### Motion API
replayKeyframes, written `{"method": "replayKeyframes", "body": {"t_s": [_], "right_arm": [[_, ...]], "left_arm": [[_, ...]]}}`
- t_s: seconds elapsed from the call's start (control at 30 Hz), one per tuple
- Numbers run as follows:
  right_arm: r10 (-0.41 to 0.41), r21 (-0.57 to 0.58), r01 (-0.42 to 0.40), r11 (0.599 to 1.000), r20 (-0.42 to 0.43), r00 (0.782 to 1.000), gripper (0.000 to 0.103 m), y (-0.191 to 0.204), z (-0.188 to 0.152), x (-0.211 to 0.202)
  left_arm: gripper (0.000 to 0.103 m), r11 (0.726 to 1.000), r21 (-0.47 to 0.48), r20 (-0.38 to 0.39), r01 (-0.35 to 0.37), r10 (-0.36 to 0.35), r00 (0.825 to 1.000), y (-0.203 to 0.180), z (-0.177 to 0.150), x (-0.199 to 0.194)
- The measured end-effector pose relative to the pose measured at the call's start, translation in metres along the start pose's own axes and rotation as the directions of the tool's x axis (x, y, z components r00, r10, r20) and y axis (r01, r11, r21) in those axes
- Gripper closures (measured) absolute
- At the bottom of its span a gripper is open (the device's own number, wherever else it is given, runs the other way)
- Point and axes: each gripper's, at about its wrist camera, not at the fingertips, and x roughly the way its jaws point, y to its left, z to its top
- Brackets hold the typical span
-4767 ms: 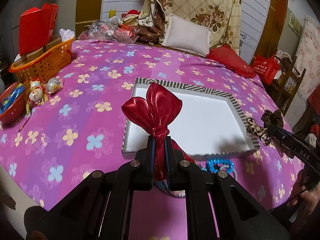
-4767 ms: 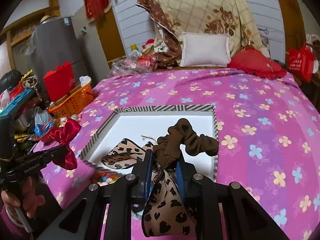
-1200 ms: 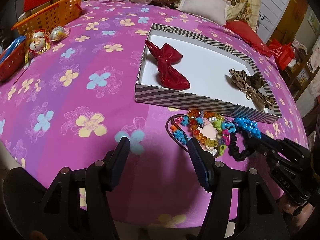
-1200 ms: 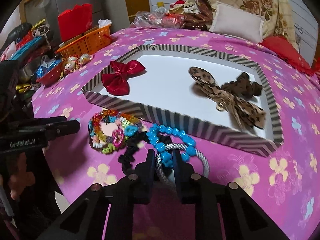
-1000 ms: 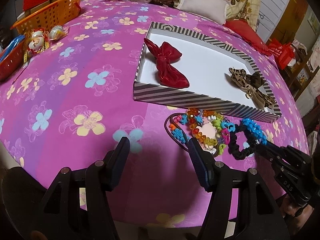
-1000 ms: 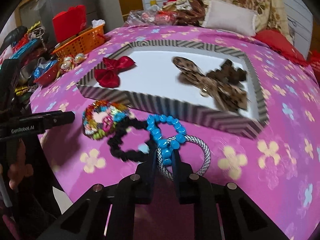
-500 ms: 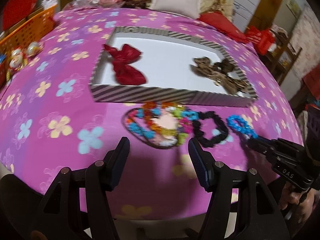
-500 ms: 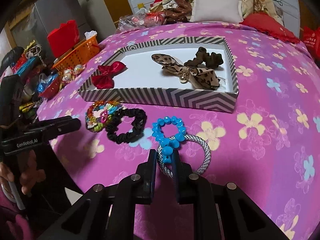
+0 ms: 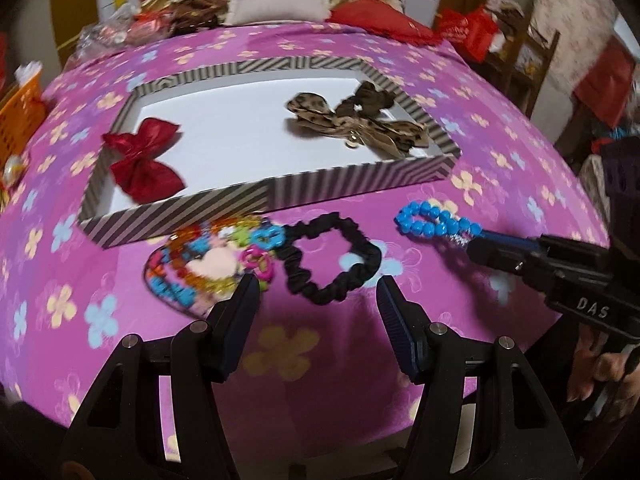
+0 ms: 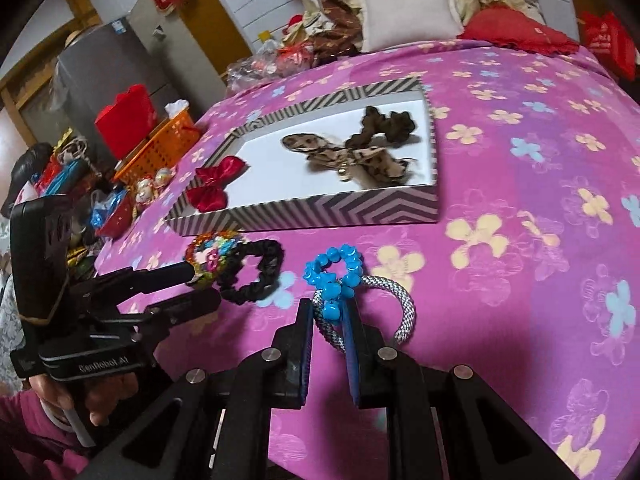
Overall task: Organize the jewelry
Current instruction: 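Grasp the black scrunchie with the left tool while the right tool holds the blue bracelet, then lower the blue bracelet into the box with the right tool while the left tool places the scrunchie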
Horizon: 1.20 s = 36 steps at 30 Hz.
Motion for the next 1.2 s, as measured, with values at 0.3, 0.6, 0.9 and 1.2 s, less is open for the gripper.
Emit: {"method": "replayKeyframes", "body": {"t_s": [0.3,0.6,0.9,1.2], "right_arm": [[-0.073,-0.01,0.073,0.997,-0.033,0.997,0.089,-0.012,-0.002,0.002],[-0.108,-0.046,0.107,0.993,-0.023,0.994,0.058,-0.01,-0.003,-0.006],[-0.123,-0.066,0.123,0.99,0.001,0.992,0.058,-0.007,0.002,-0.008],[-0.189,-0.127,0.188,0.974,0.001,0.982,0.062,-0.003,0.016,0.009]], "left_arm": [[0.042,0.996,0.08,-0.031,-0.036,0.038,0.999,-0.018,0.006,0.024],[0.042,0.991,0.117,-0.03,-0.059,0.063,0.998,-0.023,0.008,0.036],[0.089,0.992,0.122,-0.016,-0.033,0.035,0.999,-0.024,0.012,0.036],[0.094,0.999,0.044,0.002,0.001,-0.001,1.0,-0.011,0.012,0.021]]}}
